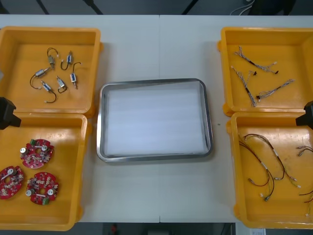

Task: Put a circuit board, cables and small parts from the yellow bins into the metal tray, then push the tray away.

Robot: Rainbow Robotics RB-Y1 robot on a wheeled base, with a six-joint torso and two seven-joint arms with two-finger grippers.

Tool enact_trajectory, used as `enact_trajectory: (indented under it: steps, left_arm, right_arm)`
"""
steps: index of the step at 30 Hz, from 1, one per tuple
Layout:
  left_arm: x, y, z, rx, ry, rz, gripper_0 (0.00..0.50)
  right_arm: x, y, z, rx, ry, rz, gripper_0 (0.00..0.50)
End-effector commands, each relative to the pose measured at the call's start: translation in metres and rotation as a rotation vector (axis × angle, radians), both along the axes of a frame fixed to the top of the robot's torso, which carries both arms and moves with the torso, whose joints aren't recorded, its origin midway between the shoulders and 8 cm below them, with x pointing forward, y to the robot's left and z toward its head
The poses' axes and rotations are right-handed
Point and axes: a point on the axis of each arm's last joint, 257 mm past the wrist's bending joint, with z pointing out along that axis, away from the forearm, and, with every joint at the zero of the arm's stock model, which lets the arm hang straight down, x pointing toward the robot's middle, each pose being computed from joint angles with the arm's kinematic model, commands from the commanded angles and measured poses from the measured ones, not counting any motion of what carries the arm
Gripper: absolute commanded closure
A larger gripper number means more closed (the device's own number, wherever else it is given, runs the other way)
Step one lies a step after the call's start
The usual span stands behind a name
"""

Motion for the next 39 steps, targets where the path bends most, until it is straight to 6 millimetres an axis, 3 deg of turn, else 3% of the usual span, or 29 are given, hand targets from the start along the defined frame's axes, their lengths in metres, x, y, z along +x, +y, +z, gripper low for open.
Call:
enact_trajectory:
  steps: [1,39]
  left_arm:
    - [0.0047,-0.0105,0.0111,-0.028,-0.027,0.045,0.000]
    - [0.0047,-0.0105,0.0111,-0.028,-0.027,0.045,0.000]
  right_arm:
    - [0.0039,0.0059,0.0067,0.011,-0.016,-0.013,0.000]
    - [0.0039,0.0059,0.0067,0.011,-0.016,-0.013,0.000]
